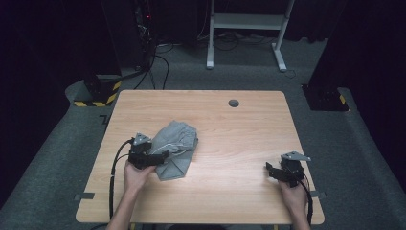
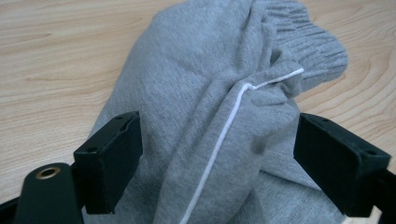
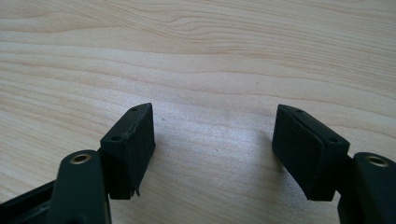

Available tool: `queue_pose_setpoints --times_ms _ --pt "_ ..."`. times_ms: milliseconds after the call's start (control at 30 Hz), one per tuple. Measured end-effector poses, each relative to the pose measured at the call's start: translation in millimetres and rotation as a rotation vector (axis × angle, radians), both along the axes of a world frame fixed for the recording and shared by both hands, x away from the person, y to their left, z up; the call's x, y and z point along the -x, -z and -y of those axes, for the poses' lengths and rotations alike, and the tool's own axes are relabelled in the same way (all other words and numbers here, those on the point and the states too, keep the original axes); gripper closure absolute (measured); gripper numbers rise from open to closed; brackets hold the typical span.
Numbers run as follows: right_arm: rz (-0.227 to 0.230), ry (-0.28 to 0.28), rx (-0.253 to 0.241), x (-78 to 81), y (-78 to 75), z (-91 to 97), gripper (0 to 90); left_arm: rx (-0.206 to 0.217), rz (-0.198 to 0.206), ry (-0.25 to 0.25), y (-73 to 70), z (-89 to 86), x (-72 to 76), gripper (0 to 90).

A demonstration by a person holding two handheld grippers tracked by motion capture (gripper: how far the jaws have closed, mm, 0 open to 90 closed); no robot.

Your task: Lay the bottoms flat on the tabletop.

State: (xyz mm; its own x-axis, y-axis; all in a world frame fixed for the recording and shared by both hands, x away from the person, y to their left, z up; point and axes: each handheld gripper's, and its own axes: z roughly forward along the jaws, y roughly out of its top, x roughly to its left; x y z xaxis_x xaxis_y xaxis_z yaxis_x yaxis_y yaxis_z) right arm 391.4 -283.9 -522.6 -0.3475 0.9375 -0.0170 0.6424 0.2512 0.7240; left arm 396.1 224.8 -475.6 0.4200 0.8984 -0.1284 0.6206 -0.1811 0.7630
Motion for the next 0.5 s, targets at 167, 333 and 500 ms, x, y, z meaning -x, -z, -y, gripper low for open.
queue_pose_setpoints --times_ms 167,333,500 --pt "-0.001 -0.002 0.0 0.1 0.0 0.0 29.2 -0.025 -0.027 -0.002 8.1 5.0 -7.8 17.7" --pt "0.0 -0.004 0.002 0.1 0.1 0.2 29.2 -0.049 -0.049 0.006 17.6 10.7 -12.9 17.1" --pt "0.0 -0.006 0.002 0.3 0.1 0.1 29.1 -0.06 -0.067 0.005 18.2 9.7 -15.9 19.9"
